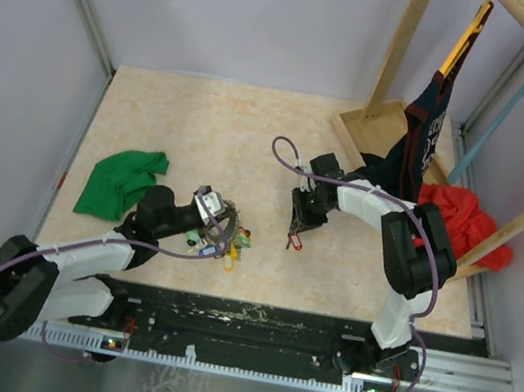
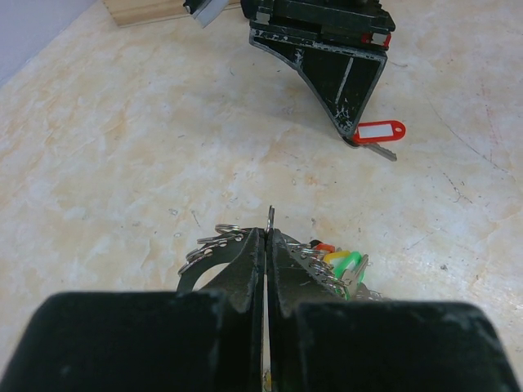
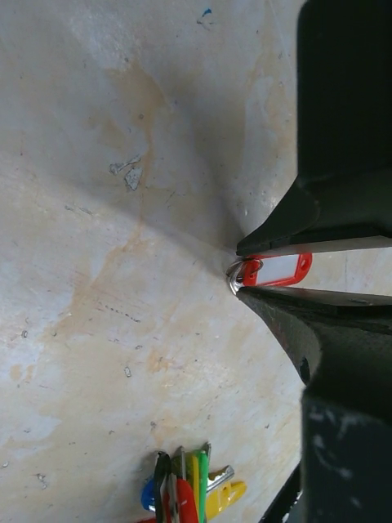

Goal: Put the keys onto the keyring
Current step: Pick up the key from the center of the board.

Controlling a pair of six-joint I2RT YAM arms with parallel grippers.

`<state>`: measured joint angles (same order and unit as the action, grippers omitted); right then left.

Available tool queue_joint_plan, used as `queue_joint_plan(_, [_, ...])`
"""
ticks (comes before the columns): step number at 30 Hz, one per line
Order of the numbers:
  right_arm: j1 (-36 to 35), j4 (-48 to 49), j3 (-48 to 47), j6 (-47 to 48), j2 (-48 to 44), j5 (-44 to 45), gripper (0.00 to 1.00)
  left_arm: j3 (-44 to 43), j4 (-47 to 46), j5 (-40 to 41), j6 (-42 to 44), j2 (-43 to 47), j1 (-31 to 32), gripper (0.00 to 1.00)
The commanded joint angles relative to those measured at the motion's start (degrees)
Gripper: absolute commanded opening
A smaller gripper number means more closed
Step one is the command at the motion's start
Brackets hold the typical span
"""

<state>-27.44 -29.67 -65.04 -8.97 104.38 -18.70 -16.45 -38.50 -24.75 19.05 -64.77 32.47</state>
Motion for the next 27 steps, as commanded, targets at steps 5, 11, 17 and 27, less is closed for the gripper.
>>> queue_joint_plan(5, [0.37,1.18,-1.78,0.69,0.3,-1.92,0.16,-1.28,-0.96,-1.15,-0.68,-0.27,-0.12,0.0])
queue_joint_plan(11, [0.33,0.93,-1.51,0.7,-0.28,-2.13,0.15,-1.4,-0.87,-1.32,-0.86,-0.27,-0.12,0.0])
queue_joint_plan(17, [0.37,0.76,-1.24,0.68,-0.81,-2.75,0.13,-1.57,-0.87,-1.42,-0.93,-0.62,-0.12,0.0])
queue_joint_plan(27, [-0.1,-0.41,-1.19,0.69,-1.38,-2.39,0.1,-1.65,-0.87,-1.52,-1.04,-0.69,-0.12,0.0])
